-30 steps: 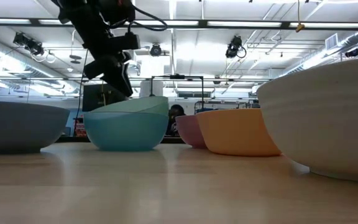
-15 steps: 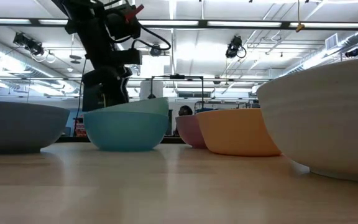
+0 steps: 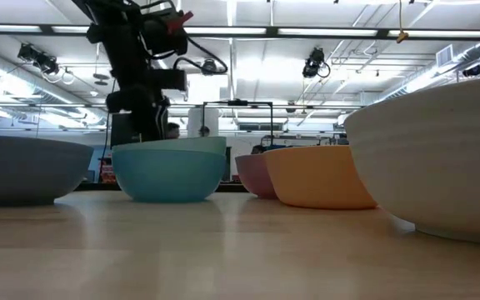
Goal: Nest bowls inside each other
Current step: Stack the light green bowl into the light blue bowl, then stack the light orange bowl into the light green bowl
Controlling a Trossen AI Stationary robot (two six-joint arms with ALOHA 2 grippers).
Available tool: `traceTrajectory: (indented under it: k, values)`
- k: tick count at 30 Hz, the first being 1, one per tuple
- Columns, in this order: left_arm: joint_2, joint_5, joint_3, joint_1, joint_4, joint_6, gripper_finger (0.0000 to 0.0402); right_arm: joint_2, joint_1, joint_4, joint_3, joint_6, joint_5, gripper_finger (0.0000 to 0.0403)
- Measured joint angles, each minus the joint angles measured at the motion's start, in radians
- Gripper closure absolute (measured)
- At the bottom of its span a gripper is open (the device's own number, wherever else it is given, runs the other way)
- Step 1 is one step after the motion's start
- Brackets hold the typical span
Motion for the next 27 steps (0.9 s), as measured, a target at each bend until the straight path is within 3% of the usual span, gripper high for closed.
traceTrajectory:
  k: [4,8,11,15,21,27]
  values:
    - [-0.007,0.096,0.088,-0.007,-0.022,-0.037,0.0307,0.000,-0.006,-0.109,0.000,0.089,0.025,0.0403]
    - [-0.034,0.215,0.225,-0.044,-0.043,-0.074,0.0307,0.004,-0.047,-0.394,0.000,0.383,-0.045,0.0403]
    - [-0.070,0.250,0.328,-0.100,-0.048,-0.134,0.0307,0.022,-0.078,-0.608,-0.002,0.575,-0.109,0.0403]
    - [-0.129,0.263,0.452,-0.178,-0.088,-0.254,0.0307,0.051,-0.112,-0.763,-0.038,0.685,-0.106,0.0403]
    - [-0.226,0.167,0.524,-0.290,-0.231,-0.443,0.0307,0.051,-0.191,-0.681,-0.182,0.748,-0.260,0.0396]
    - [-0.314,-0.041,0.510,-0.379,-0.438,-0.608,0.0307,0.049,-0.260,-0.444,-0.348,0.747,-0.426,0.0328]
